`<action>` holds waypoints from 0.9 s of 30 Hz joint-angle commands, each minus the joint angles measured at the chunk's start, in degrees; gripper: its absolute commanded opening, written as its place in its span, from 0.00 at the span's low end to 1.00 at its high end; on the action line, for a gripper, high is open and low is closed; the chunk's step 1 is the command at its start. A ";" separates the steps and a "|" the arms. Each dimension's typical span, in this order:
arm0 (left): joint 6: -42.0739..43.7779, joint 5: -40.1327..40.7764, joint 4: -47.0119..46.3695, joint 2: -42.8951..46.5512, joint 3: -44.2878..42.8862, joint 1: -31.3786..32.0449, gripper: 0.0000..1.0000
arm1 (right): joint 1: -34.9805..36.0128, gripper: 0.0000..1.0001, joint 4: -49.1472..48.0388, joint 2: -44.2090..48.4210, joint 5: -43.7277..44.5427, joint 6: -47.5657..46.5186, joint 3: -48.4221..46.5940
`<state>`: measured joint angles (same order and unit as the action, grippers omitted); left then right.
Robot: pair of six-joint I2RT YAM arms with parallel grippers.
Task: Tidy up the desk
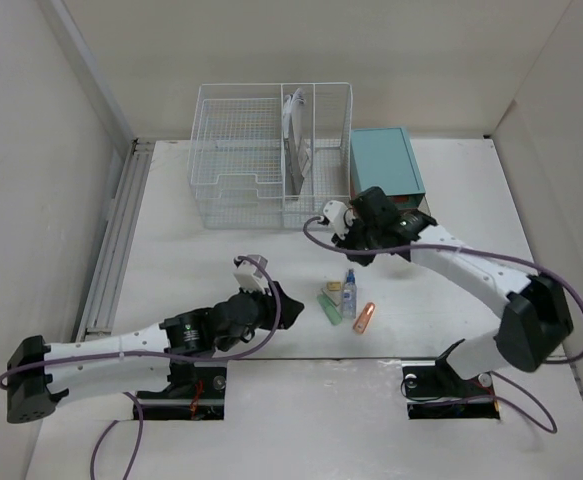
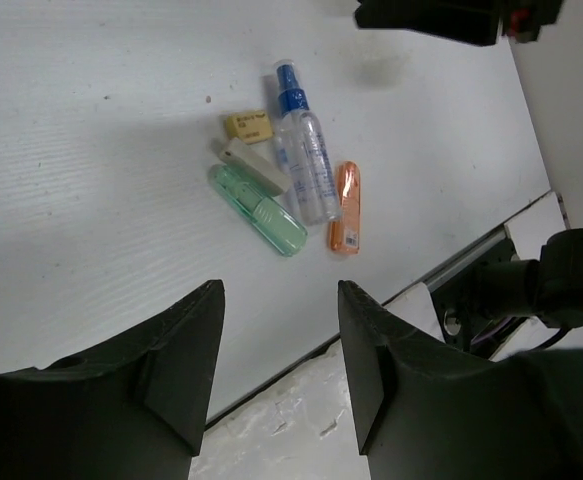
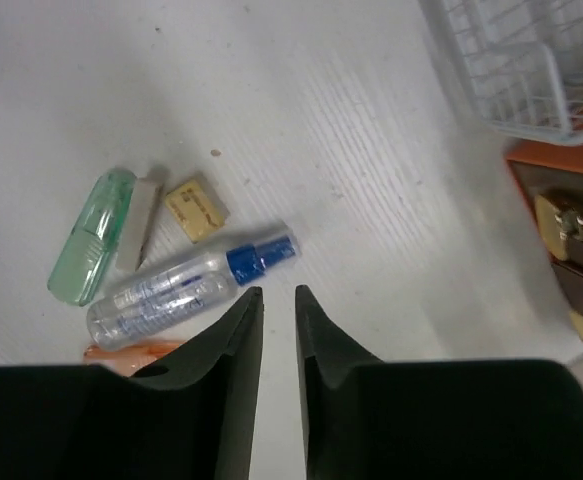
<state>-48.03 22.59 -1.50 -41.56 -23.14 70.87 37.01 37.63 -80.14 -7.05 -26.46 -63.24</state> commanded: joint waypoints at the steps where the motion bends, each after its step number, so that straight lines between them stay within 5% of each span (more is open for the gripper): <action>1: -1.02 2.11 0.97 0.08 0.46 0.58 0.46 | -0.10 0.30 2.97 -5.81 -4.20 11.69 -3.99; 11: -1.01 2.20 0.97 4.82 3.18 0.58 0.46 | -2.47 0.49 2.19 -5.82 -3.95 28.20 -4.52; 13: -1.01 2.20 0.97 5.61 3.18 1.11 0.46 | -2.47 0.63 2.19 -5.82 -4.12 30.22 -2.86; 27: 0.83 2.72 0.97 6.14 3.18 1.11 0.46 | -4.23 0.59 -4.92 -3.18 -4.29 35.42 8.22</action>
<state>-48.25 24.10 0.30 -36.21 -20.08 71.64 33.06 37.21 -86.21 -11.38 6.35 -55.77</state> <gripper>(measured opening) 0.458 0.590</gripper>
